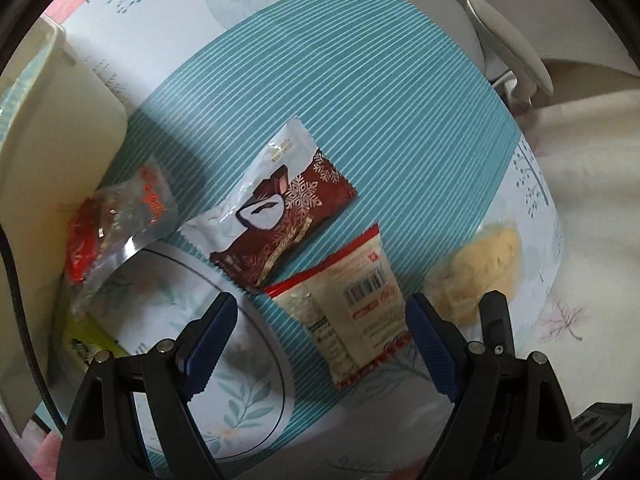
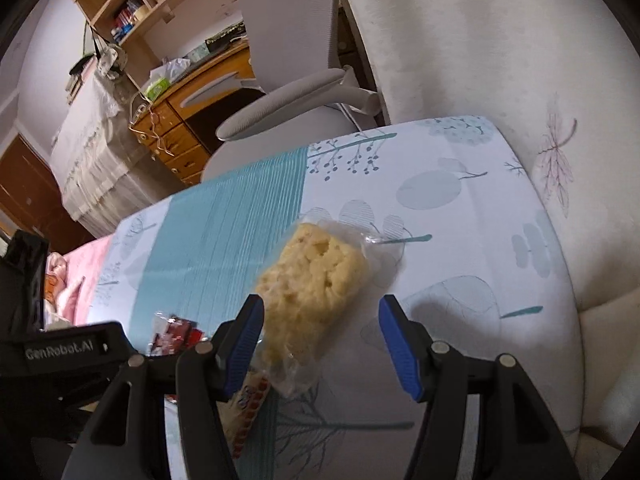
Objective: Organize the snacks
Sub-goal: 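Grasp red-white barcode packet with left gripper while right gripper grasps clear puffed-snack bag, then carry barcode packet with left gripper over tray while right gripper carries puffed-snack bag there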
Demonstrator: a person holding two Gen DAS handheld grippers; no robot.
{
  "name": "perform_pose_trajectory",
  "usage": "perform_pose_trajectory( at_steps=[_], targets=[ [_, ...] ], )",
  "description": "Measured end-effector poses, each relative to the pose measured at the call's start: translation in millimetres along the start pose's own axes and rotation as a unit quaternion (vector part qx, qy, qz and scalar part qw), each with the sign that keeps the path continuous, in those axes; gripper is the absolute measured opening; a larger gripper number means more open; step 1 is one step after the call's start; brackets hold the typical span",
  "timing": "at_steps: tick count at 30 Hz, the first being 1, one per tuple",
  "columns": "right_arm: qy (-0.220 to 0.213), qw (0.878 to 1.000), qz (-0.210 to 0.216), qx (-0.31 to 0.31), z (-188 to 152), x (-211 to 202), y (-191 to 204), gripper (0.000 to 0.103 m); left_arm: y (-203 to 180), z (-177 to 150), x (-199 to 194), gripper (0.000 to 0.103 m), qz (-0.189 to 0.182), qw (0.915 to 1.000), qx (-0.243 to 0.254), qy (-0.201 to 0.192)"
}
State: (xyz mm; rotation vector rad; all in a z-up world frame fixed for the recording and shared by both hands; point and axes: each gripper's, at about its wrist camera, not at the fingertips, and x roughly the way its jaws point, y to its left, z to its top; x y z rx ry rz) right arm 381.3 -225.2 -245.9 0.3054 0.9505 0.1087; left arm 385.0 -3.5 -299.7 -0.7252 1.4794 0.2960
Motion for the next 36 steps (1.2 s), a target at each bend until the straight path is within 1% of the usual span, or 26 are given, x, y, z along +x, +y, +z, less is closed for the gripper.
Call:
perform_pose_trajectory(
  at_steps=[3, 5, 9, 10, 11, 13, 15, 17, 18, 20, 23, 25, 26, 28, 29, 32, 36],
  targets=[
    [0.0, 1.0, 0.003, -0.013, -0.1, 5.4, 2.2, 0.06, -2.7, 3.1, 5.1, 0.085, 0.002, 1.0, -0.001, 0.002],
    [-0.004, 1.0, 0.004, -0.029, -0.7, 8.3, 5.6, 0.06, -3.6, 4.4, 9.8, 0.085, 0.005, 0.9999, -0.004, 0.011],
    [-0.007, 0.999, 0.004, -0.05, -1.5, 9.9, 9.4, 0.06, -8.5, 4.5, 10.3, 0.086, 0.012, 0.9998, -0.005, 0.014],
    [-0.007, 0.998, 0.005, -0.056, -1.5, 10.4, 10.3, 0.058, -9.8, 4.4, 10.5, 0.086, 0.016, 0.9998, -0.006, 0.014],
    [-0.006, 0.998, 0.01, -0.06, -1.9, 10.3, 10.8, 0.053, -12.6, 4.8, 12.1, 0.086, 0.018, 0.9997, -0.006, 0.015],
    [-0.005, 0.998, 0.014, -0.066, -2.5, 9.8, 11.6, 0.049, -14.5, 8.6, 13.4, 0.086, 0.022, 0.9996, -0.007, 0.018],
    [0.002, 0.998, 0.026, -0.062, -1.3, 9.4, 10.6, 0.042, -19.7, 10.6, 16.0, 0.086, 0.029, 0.9993, -0.006, 0.022],
    [0.002, 0.998, 0.028, -0.062, -1.0, 6.5, 10.0, 0.031, -24.5, 12.6, 18.2, 0.086, 0.036, 0.999, -0.008, 0.024],
    [0.001, 0.998, 0.029, -0.063, -1.5, 5.4, 9.9, 0.028, -33.9, 15.1, 23.4, 0.086, 0.041, 0.9988, -0.009, 0.025],
    [0.003, 0.997, 0.026, -0.067, -1.8, 2.2, 9.3, 0.019, -45.6, 17.7, 27.9, 0.086, 0.049, 0.9984, -0.009, 0.026],
    [0.003, 0.998, 0.011, -0.064, -2.1, -5.3, 4.9, 0.013, -52.7, 17.5, 32.0, 0.085, 0.061, 0.9977, -0.002, 0.027],
    [0.004, 0.999, 0.008, -0.051, -1.9, -11.3, -2.3, 0.011, -63.6, 16.6, 35.5, 0.083, 0.079, 0.9964, 0.01, 0.03],
    [0.003, 0.999, 0.006, -0.046, -2.3, -13.3, -4.9, 0.009, -70.5, 16.0, 37.8, 0.081, 0.087, 0.9957, 0.014, 0.029],
    [0.003, 0.999, 0.001, -0.037, -3.3, -19.5, -11.8, 0.007, -76.6, 15.3, 39.1, 0.077, 0.097, 0.9948, 0.017, 0.027],
    [0.002, 0.999, -0.002, -0.036, -3.5, -21.8, -13.7, 0.006, -80.0, 15.0, 39.1, 0.073, 0.106, 0.9939, 0.018, 0.024],
    [0.002, 0.999, -0.012, -0.034, -6.4, -31.6, -19.6, 0.005, -83.2, 13.8, 37.1, 0.064, 0.105, 0.9941, 0.015, 0.021],
    [0.006, 0.999, -0.015, -0.028, -10.0, -42.8, -24.0, 0.003, -87.2, 15.0, 37.6, 0.059, 0.099, 0.9944, 0.016, 0.035]
  ],
)
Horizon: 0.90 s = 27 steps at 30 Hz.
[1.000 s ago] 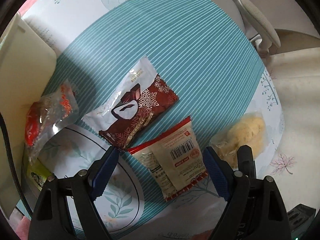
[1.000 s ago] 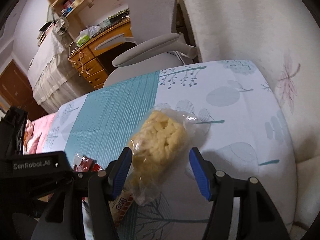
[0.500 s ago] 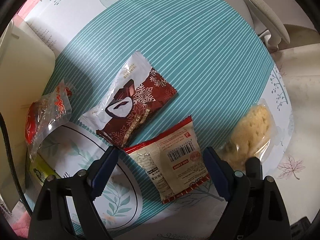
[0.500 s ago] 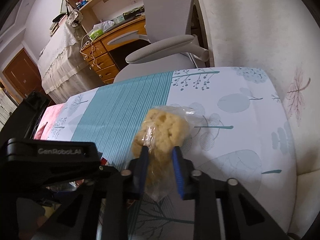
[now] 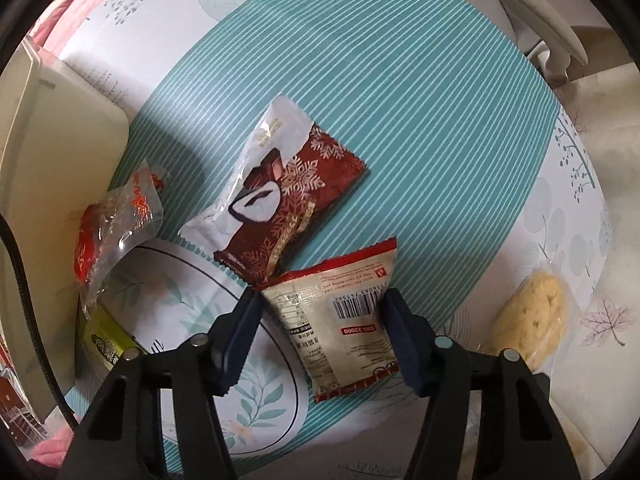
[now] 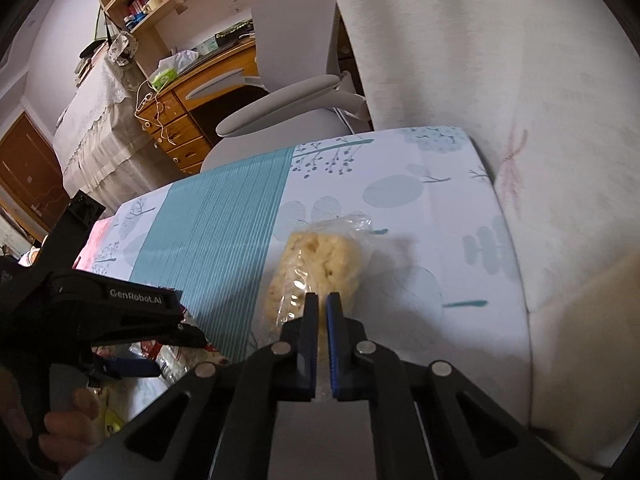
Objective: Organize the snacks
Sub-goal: 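Carry barcode packet with left gripper over tray while right gripper carries puffed-snack bag there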
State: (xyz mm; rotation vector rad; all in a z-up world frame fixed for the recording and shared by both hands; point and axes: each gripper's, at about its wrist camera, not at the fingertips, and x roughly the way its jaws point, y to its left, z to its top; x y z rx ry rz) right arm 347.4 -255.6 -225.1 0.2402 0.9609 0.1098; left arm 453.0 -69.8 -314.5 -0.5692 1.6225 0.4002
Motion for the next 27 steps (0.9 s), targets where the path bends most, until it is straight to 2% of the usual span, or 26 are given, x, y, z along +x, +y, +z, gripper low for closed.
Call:
perform_pose_trajectory(
  at_steps=[3, 4, 5, 14, 20, 27],
  targets=[
    [0.004, 1.0, 0.0, 0.002, -3.7, -10.1, 0.3, 0.002, -2.7, 0.2, 2.1, 0.055, -0.006, 0.9992, 0.013, 0.038],
    [0.004, 1.0, 0.0, 0.002, -4.7, -15.0, 1.6, 0.001, -3.5, -0.8, 1.1, 0.049, -0.006, 0.999, 0.017, 0.04],
    [0.004, 1.0, 0.0, 0.001, -5.5, -19.4, 2.6, 0.001, -4.5, -2.6, -1.0, 0.048, -0.008, 0.9988, 0.024, 0.041],
    [0.001, 1.0, 0.001, -0.013, -16.0, -60.1, 20.6, 0.0, 9.6, -30.4, -19.1, 0.048, -0.01, 0.996, 0.059, 0.066],
    [0.0, 1.0, 0.008, -0.022, -26.5, -92.5, 39.5, 0.0, 27.0, -60.1, -45.1, 0.048, 0.01, 0.9924, 0.115, 0.041],
    [-0.006, 0.999, 0.026, -0.029, -42.5, -126.3, 66.4, 0.0, 58.2, -84.2, -82.6, 0.048, 0.004, 0.984, 0.178, 0.013]
  ],
)
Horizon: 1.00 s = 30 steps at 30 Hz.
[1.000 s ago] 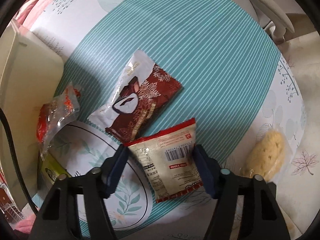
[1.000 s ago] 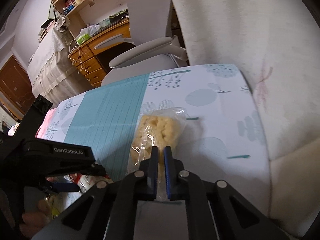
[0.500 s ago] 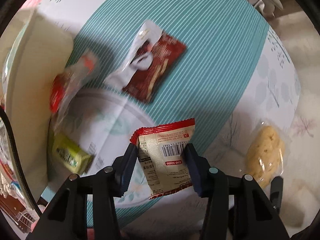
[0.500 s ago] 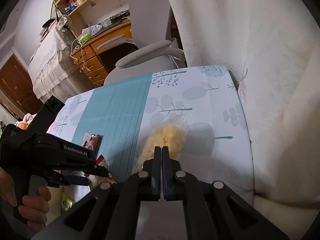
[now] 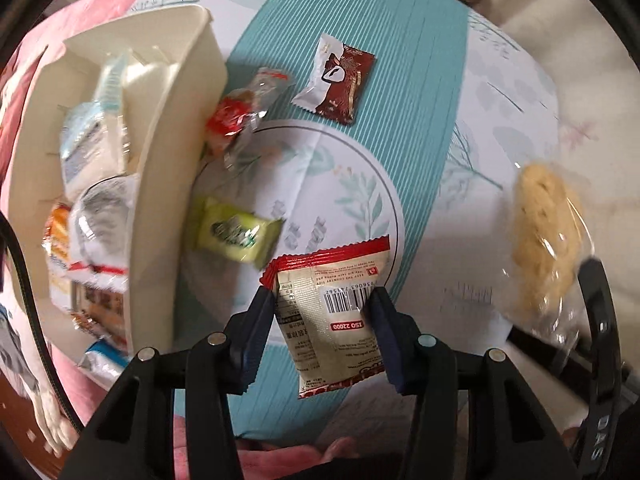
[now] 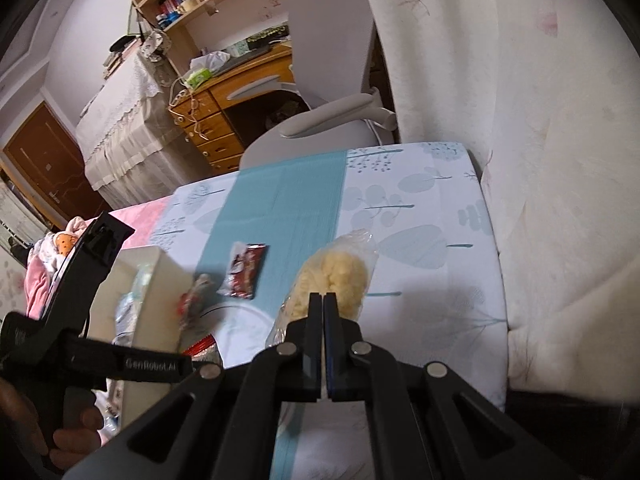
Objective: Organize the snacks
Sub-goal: 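Carry barcode packet with left gripper over tray while right gripper carries puffed-snack bag there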
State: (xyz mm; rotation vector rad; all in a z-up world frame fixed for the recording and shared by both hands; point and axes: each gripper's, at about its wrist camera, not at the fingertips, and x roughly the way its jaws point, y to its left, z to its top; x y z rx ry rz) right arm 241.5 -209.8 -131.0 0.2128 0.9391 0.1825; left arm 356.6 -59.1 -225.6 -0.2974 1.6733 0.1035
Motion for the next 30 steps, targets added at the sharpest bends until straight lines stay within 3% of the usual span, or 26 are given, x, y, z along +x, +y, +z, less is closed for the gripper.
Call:
perform_pose_trajectory(
  at_steps=[3, 7, 10, 18, 30],
  targets=[
    [-0.002, 1.0, 0.006, -0.012, -6.7, -13.2, 16.4, 0.0, 16.3, -21.3, -16.9, 0.048, -0.013, 0.9997, 0.016, -0.013],
    [-0.005, 0.999, 0.02, -0.038, -16.6, -28.5, 41.7, 0.0, 80.8, -84.4, -45.3, 0.048, -0.03, 0.9987, 0.019, -0.036],
    [-0.002, 0.998, 0.026, -0.056, -25.0, -34.3, 62.8, 0.0, 110.1, -110.1, -60.6, 0.048, -0.044, 0.9975, 0.011, -0.054],
    [0.018, 0.995, 0.046, -0.085, -49.1, -39.3, 112.7, 0.0, 176.3, -133.1, -88.2, 0.048, -0.074, 0.993, 0.005, -0.092],
    [0.046, 0.991, 0.048, -0.117, -83.5, -37.7, 205.3, 0.0, 267.1, -131.8, -117.6, 0.048, -0.091, 0.9848, 0.074, -0.128]
  ],
)
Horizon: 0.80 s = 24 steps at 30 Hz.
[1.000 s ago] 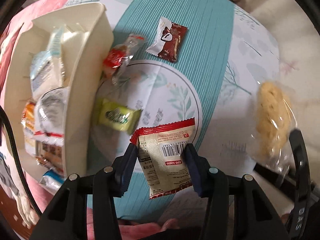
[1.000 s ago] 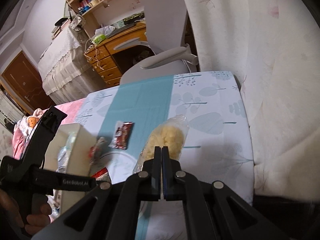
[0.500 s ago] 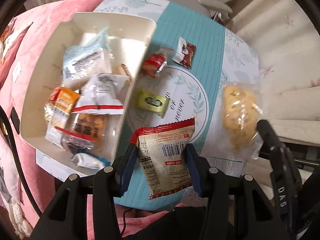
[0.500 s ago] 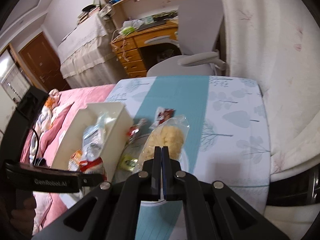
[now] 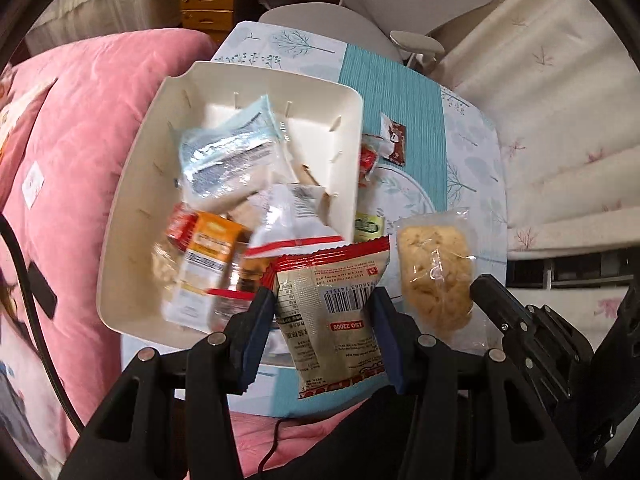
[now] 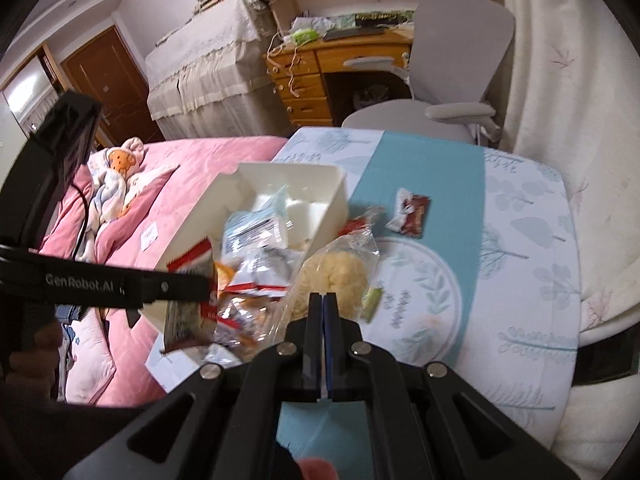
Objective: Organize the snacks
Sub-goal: 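Carry barcode packet with left gripper over tray while right gripper carries puffed-snack bag there, then open both grippers to drop the barcode packet and puffed-snack bag in the tray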
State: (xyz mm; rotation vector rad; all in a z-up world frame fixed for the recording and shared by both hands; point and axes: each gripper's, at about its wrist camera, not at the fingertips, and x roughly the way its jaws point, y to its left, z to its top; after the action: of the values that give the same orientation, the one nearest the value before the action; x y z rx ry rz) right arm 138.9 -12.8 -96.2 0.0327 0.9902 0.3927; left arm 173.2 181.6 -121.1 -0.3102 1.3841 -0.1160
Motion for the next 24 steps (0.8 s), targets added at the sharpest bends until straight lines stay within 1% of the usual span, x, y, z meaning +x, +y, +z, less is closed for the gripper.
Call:
perform_pose_trajectory(
  at_steps=[5, 9, 11, 13, 16, 20, 23, 24],
  targets=[
    [0.003, 1.0, -0.003, 0.002, 5.9, 10.6, 37.7, 0.0, 34.4, 8.1, -3.5, 0.048, 0.004, 0.9997, 0.023, 0.012],
    [-0.003, 1.0, -0.008, 0.004, 11.0, 19.1, 65.6, 0.0, 61.3, 16.1, -9.7, 0.048, 0.001, 0.9989, 0.046, 0.007],
    [-0.004, 1.0, -0.01, 0.008, 13.3, 25.4, 76.9, 0.0, 74.3, 20.5, -13.8, 0.048, -0.003, 0.9987, 0.05, -0.003],
    [-0.009, 1.0, -0.014, 0.013, 14.3, 31.7, 89.3, 0.0, 82.9, 24.0, -17.2, 0.048, -0.004, 0.998, 0.062, -0.012],
    [-0.018, 0.999, -0.02, 0.026, 14.8, 38.1, 103.5, 0.0, 97.0, 29.1, -22.4, 0.048, -0.017, 0.996, 0.083, -0.026],
    [-0.032, 0.998, -0.03, 0.04, 11.1, 45.6, 125.0, 0.001, 108.1, 34.4, -30.1, 0.048, -0.027, 0.991, 0.122, -0.048],
    [-0.039, 0.997, -0.031, 0.056, 7.4, 50.7, 134.4, 0.001, 111.0, 35.0, -32.0, 0.049, -0.037, 0.987, 0.148, -0.052],
    [-0.04, 0.997, -0.03, 0.063, 6.4, 52.1, 135.0, 0.002, 110.4, 34.5, -31.6, 0.053, -0.036, 0.9862, 0.153, -0.051]
  ],
)
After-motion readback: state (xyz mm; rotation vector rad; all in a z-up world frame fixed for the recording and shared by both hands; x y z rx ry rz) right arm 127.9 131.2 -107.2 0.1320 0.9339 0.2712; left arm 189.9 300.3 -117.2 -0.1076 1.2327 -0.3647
